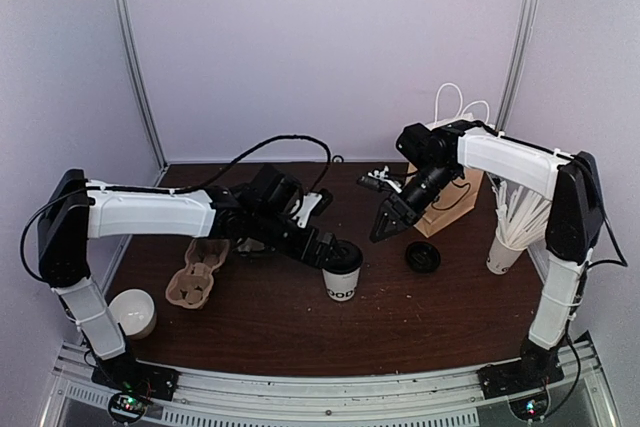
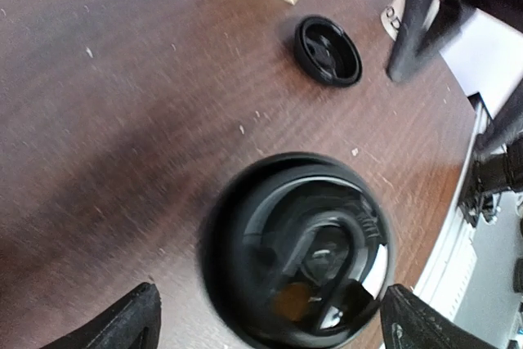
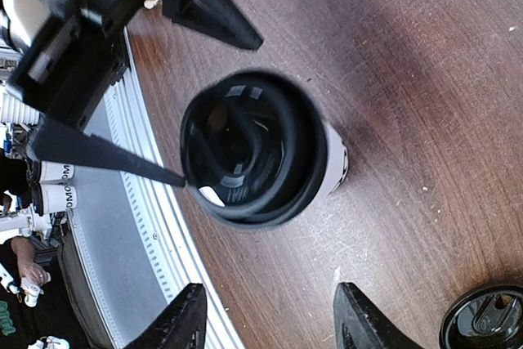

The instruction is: Pack the takeout coffee

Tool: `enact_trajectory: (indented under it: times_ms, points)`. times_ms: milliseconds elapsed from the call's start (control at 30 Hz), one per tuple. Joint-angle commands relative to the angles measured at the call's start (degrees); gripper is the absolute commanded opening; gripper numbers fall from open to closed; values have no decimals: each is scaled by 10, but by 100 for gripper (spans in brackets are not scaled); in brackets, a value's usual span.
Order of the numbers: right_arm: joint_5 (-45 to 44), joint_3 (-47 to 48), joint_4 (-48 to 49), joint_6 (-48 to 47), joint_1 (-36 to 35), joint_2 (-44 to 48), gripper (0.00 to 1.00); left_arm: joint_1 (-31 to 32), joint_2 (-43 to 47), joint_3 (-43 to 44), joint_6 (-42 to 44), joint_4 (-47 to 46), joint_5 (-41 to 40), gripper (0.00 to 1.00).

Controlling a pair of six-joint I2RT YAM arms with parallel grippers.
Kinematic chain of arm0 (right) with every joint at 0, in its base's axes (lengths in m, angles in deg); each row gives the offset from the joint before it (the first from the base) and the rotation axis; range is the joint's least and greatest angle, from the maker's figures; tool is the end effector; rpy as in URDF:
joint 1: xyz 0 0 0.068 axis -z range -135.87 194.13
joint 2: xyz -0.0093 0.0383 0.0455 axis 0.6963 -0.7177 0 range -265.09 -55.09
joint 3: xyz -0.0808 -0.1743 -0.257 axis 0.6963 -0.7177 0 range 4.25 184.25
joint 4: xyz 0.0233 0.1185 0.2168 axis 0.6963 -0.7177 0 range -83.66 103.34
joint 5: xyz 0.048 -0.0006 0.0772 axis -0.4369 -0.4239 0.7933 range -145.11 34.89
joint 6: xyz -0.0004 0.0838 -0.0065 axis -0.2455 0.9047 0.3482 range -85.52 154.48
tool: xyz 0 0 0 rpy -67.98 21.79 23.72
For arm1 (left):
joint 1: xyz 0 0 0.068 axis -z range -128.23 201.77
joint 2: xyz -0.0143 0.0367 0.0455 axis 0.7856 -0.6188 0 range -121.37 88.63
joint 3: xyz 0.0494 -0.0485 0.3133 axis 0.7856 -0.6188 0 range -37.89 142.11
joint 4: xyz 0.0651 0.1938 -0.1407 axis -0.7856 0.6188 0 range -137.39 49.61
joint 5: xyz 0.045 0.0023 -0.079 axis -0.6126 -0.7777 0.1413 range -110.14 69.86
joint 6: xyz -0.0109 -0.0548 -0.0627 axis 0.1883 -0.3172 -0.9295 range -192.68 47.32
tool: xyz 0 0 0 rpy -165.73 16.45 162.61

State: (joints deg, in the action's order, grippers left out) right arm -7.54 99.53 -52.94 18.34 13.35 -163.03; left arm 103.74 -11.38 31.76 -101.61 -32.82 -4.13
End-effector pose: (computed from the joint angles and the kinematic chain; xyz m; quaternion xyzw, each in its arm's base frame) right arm 0.2974 0.2406 0.2982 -0.3983 0.8200 0.4094 0.0363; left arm 0.2344 -0.3327 0.2551 0.2349 0.8855 -0.3441 0.2054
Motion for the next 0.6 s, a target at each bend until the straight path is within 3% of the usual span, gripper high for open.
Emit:
enact_trajectory:
  times_ms: [0, 167, 367, 567]
  points:
    - [-21, -34, 20, -10, -1, 19, 56, -4, -15, 52, 44, 5, -35, 97]
    - [-15, -57, 25, -15, -5, 24, 55, -18, -38, 84, 62, 7, 21, 95]
    - [-13, -99, 47, -31, -12, 62, 54, -34, -72, 150, 124, 113, 137, 90]
    - [-11, -119, 64, -29, -12, 76, 55, -34, -106, 180, 141, 147, 206, 87]
